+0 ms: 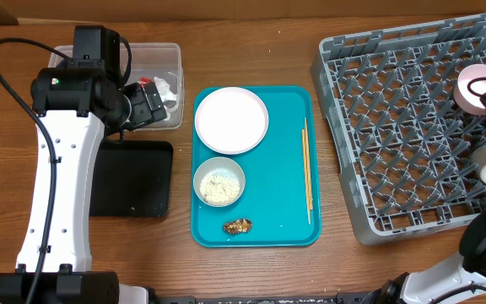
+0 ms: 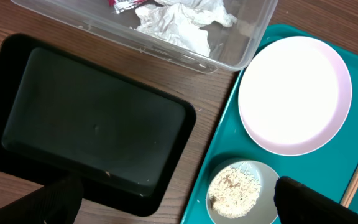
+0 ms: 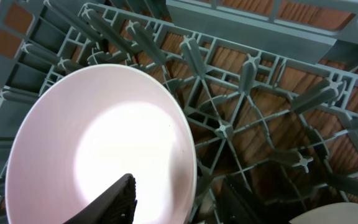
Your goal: Sort waste into correct bins and load items into the dishwasher
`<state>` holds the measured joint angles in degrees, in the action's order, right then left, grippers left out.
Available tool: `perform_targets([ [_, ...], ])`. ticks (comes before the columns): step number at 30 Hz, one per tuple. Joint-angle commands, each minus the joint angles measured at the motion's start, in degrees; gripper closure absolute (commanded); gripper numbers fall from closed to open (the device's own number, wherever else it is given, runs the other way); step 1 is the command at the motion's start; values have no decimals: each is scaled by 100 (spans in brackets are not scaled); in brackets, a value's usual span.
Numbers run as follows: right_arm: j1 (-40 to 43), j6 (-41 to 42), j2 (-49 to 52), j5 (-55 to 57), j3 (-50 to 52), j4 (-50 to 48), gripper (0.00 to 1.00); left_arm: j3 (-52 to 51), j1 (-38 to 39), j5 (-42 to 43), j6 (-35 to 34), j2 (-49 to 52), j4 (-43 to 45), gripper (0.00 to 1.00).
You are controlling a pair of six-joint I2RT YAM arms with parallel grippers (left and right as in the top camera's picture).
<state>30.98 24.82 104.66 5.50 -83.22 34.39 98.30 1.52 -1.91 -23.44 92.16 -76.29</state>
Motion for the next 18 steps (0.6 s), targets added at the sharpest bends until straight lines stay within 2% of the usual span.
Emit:
perform_targets([
  [1,-4,96,-17,26,-74,24,54,74,81,52,50,9,-15,1],
  [8,-4,363,177,42,-68,385,68,74,81,50,50,9,-15,0],
  [12,-4,393,170,57,-101,345,96,74,81,50,52,9,-17,0],
  [18,-4,173,-37,1292,-629,339,96,74,81,50,52,9,-17,0],
])
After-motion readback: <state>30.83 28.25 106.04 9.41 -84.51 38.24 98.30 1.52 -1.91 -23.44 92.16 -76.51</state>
